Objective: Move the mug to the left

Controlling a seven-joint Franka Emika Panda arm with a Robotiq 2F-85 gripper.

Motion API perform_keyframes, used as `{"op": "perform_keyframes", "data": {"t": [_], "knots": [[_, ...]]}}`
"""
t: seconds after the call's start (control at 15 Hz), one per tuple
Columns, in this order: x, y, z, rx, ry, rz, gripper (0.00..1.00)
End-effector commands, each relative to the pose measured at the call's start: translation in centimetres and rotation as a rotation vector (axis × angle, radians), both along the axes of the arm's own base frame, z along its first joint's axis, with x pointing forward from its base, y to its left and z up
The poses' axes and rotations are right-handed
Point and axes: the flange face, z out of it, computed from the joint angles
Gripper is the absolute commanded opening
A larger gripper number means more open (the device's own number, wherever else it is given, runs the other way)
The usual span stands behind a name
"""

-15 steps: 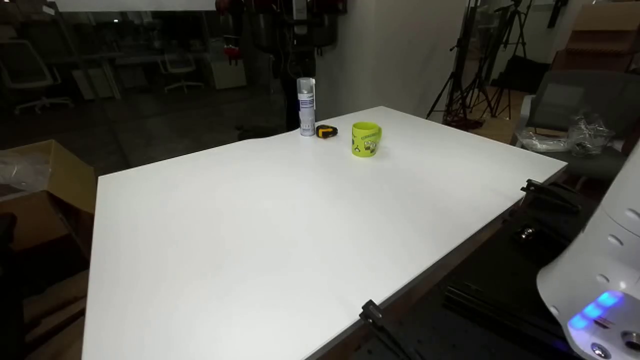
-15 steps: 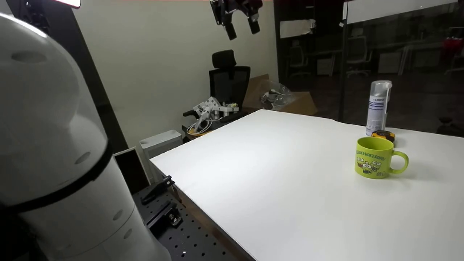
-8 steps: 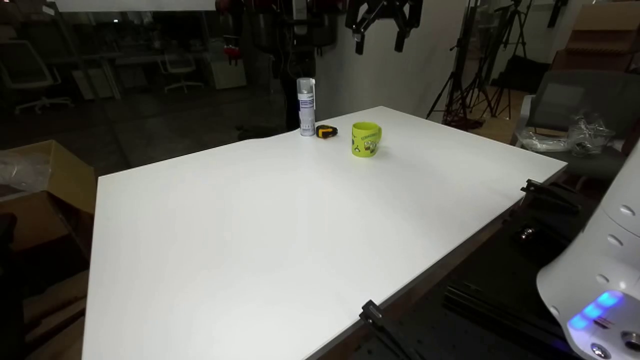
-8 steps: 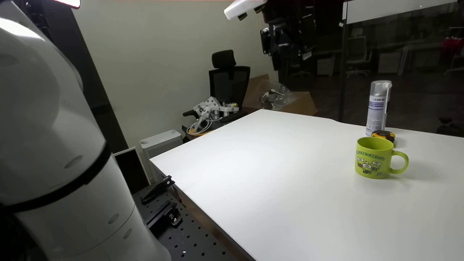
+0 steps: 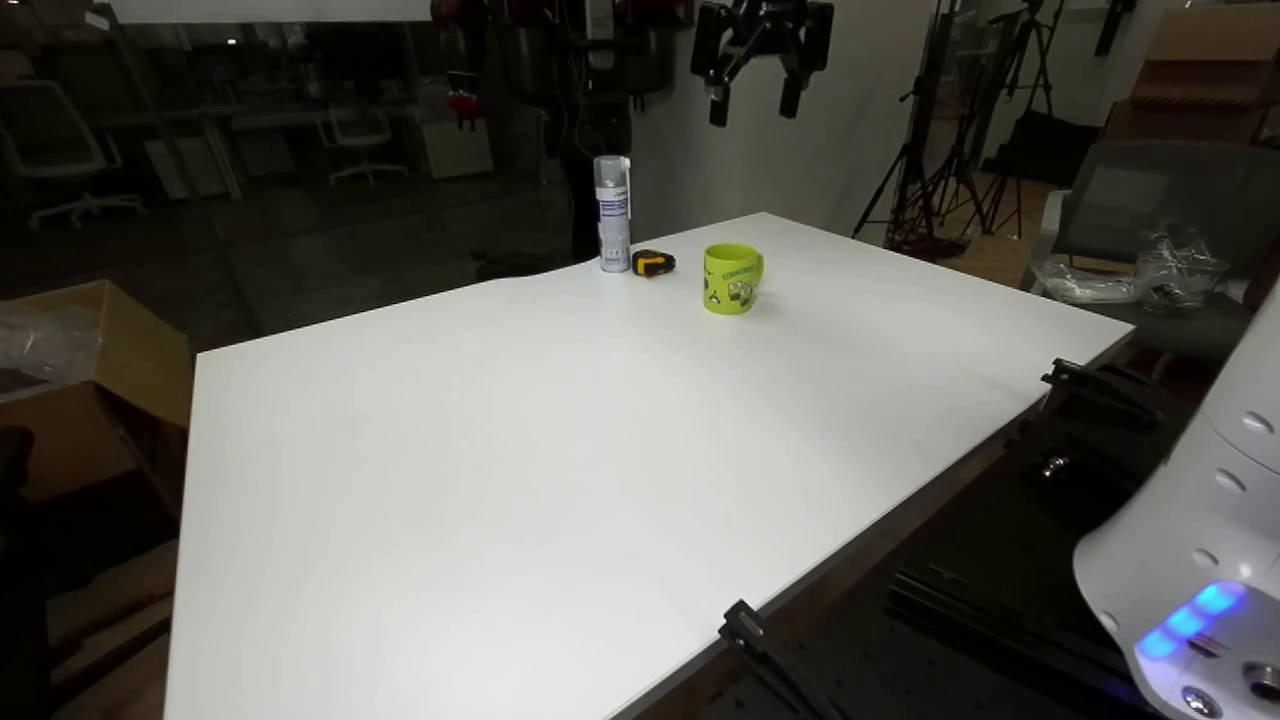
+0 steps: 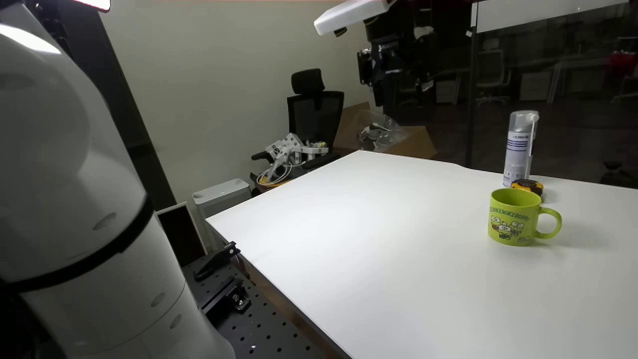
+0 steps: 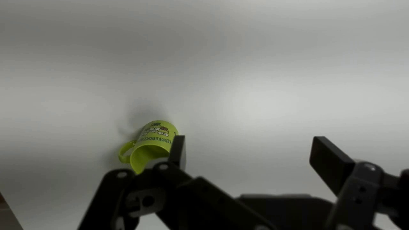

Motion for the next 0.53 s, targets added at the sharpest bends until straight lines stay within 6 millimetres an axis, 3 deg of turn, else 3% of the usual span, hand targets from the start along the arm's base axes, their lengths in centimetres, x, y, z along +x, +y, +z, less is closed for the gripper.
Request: {"op": "perform_keyframes", "data": {"t": [0.0, 0.2, 0.27, 0.47], "knots": [[2.6, -3.0, -1.5, -0.05, 0.063, 0.189, 1.0], [4.5, -7.2, -3.8, -0.064, 0.129, 0.348, 1.0], [2.3, -5.0, -2.9, -0.047, 0.083, 0.27, 1.0], [3.7, -7.4, -4.6, -0.051, 0.119, 0.328, 1.0]]}}
